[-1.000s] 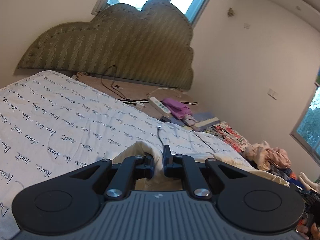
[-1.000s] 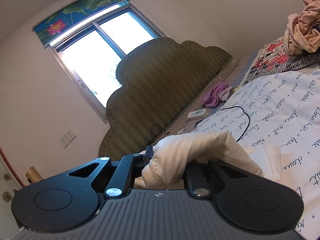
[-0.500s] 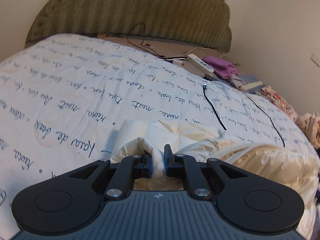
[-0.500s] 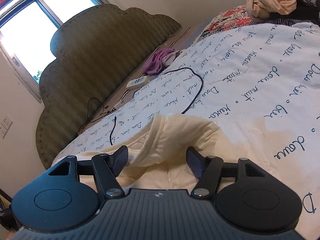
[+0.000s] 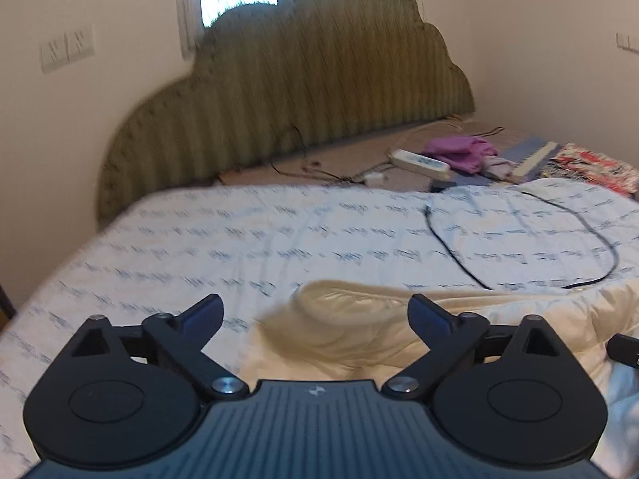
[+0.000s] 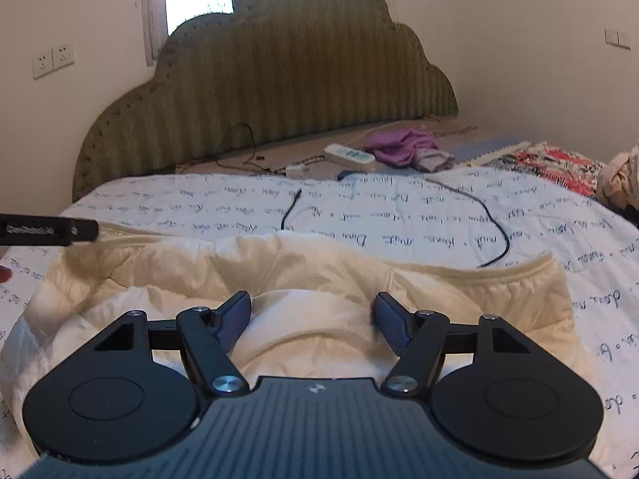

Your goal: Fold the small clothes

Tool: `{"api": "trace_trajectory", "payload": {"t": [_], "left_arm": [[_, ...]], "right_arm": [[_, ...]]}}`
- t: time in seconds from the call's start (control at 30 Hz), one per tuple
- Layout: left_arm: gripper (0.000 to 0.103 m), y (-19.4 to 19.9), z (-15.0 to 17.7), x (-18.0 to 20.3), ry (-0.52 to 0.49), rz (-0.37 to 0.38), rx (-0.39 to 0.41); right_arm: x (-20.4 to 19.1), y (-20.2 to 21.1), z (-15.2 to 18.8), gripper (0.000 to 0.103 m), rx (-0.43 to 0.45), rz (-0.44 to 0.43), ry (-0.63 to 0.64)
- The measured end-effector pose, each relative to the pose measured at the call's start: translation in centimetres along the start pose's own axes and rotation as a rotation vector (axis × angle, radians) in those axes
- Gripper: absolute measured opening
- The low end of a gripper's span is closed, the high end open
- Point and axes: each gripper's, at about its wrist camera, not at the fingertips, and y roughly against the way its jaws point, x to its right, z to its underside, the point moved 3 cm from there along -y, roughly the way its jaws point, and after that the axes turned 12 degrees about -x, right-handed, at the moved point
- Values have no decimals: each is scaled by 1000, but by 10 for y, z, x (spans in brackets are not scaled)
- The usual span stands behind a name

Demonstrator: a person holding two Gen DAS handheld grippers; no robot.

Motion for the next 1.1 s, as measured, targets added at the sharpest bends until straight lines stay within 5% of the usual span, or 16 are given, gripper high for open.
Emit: {"api": "trace_trajectory", "payload": {"t": [0.2,0.77,1.1], "left_arm": [[100,-4,4,12,-52,28,-26],[100,-30,33,82,-172,80,-84],[103,-58,54,75,-117,106,-104]], "right_arm": [[-14,-33,18,84,-83,28,48],[-14,-57,45,92,-68,30,58],[-14,-60,50,93,-45,44,57]]}}
